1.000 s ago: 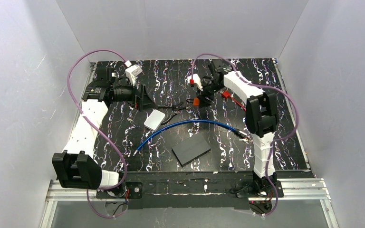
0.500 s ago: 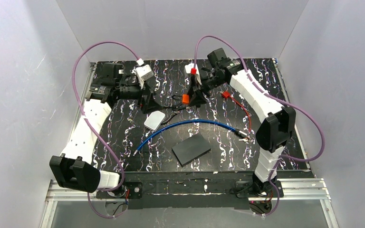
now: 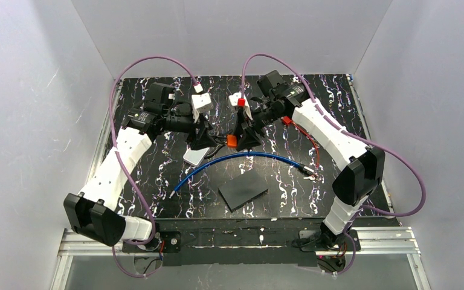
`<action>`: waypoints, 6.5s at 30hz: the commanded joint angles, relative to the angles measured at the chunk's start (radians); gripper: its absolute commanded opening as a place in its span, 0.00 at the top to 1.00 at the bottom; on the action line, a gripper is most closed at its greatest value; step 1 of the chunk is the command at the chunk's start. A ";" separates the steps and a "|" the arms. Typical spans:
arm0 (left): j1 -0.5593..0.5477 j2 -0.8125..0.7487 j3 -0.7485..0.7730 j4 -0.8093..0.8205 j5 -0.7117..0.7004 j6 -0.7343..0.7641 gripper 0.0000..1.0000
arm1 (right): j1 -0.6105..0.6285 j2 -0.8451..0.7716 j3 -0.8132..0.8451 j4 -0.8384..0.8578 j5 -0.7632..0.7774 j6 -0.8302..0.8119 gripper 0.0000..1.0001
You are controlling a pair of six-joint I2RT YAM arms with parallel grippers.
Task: Lock with the key
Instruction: Lock the lock.
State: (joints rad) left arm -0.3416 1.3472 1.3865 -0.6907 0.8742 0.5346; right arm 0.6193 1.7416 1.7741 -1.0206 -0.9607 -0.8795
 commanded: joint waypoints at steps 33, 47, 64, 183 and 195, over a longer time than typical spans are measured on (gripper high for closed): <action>-0.018 -0.075 -0.050 0.054 0.189 -0.194 1.00 | -0.096 -0.136 -0.081 0.220 -0.227 0.336 0.00; 0.004 -0.094 -0.025 0.132 0.312 -0.405 1.00 | -0.154 -0.233 -0.244 0.421 -0.278 0.495 0.06; 0.046 -0.090 -0.165 0.593 0.355 -0.883 1.00 | -0.089 -0.232 -0.331 0.853 -0.249 0.879 0.33; 0.116 -0.082 -0.129 0.417 0.342 -0.712 1.00 | -0.162 -0.203 -0.528 1.568 -0.240 1.506 0.20; 0.115 -0.070 -0.123 0.370 0.408 -0.680 1.00 | -0.145 -0.201 -0.470 1.300 -0.293 1.271 0.31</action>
State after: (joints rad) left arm -0.2283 1.3037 1.2110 -0.3164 1.2201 -0.1719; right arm 0.4641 1.5864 1.2728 0.3264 -1.2083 0.4557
